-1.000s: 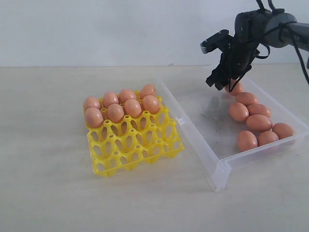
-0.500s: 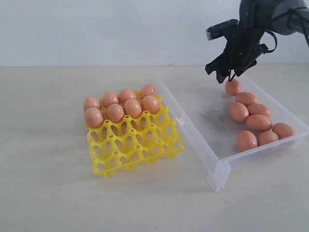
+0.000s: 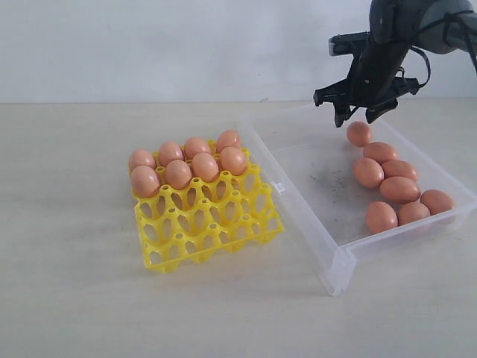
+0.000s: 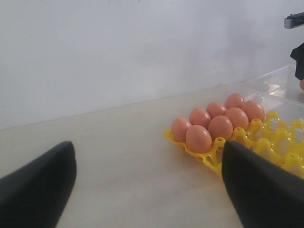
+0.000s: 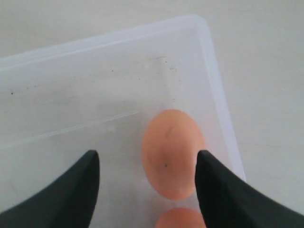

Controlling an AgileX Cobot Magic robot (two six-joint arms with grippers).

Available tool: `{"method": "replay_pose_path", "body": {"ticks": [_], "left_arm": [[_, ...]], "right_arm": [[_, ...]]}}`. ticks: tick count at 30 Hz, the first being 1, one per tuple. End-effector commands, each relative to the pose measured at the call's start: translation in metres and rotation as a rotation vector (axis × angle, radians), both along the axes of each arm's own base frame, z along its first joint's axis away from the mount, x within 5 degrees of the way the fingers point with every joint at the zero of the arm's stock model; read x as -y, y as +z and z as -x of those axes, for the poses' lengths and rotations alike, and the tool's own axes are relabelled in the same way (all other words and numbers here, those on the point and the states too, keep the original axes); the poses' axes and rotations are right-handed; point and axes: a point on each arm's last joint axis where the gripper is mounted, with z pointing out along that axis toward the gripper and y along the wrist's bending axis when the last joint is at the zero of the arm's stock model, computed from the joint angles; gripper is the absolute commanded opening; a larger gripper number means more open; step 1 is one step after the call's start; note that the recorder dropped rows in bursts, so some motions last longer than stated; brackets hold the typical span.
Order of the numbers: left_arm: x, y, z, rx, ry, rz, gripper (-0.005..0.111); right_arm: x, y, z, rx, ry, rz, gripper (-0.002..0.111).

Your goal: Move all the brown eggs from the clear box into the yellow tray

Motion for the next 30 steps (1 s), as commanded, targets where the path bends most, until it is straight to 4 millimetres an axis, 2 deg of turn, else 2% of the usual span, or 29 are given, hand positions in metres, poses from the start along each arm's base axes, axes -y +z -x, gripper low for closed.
{"method": "replay_pose_path", "body": {"ticks": [1,8,13,15,18,22,26,30], "left_arm": [[0.0,-0.001,0.0,-0.002,-0.006,0.014,0.078],[0.0,-0.001,0.0,-0.002,-0.006,0.014,0.078],[0.0,-0.001,0.0,-0.002,-0.006,0.014,0.078],[0.0,-0.001,0.0,-0.002,-0.006,0.014,0.078],[0.0,-0.001,0.0,-0.002,-0.006,0.014,0.078],[0.0,-0.001,0.0,-0.002,-0.006,0.014,0.078],[0.0,-0.001,0.0,-0.002,-0.006,0.014,0.078],[0.0,-0.001,0.0,-0.002,-0.006,0.014,0.078]], "right_arm": [[0.002,-0.005,-0.001,-0.004,-0.002,0.031,0.054],[0.005,-0.024,-0.006,-0.007,-0.004,0.077,0.054],[0.007,-0.023,-0.011,0.057,-0.038,0.076,0.053],[0.006,-0.024,-0.012,0.058,-0.052,0.065,0.048],[0.006,-0.03,-0.012,0.048,-0.054,0.066,0.032],[0.006,-0.042,-0.012,0.026,-0.049,0.073,0.0],[0.004,-0.04,-0.019,0.103,-0.001,0.069,0.0],[-0.007,-0.039,-0.027,0.237,0.001,-0.067,0.0]]}}
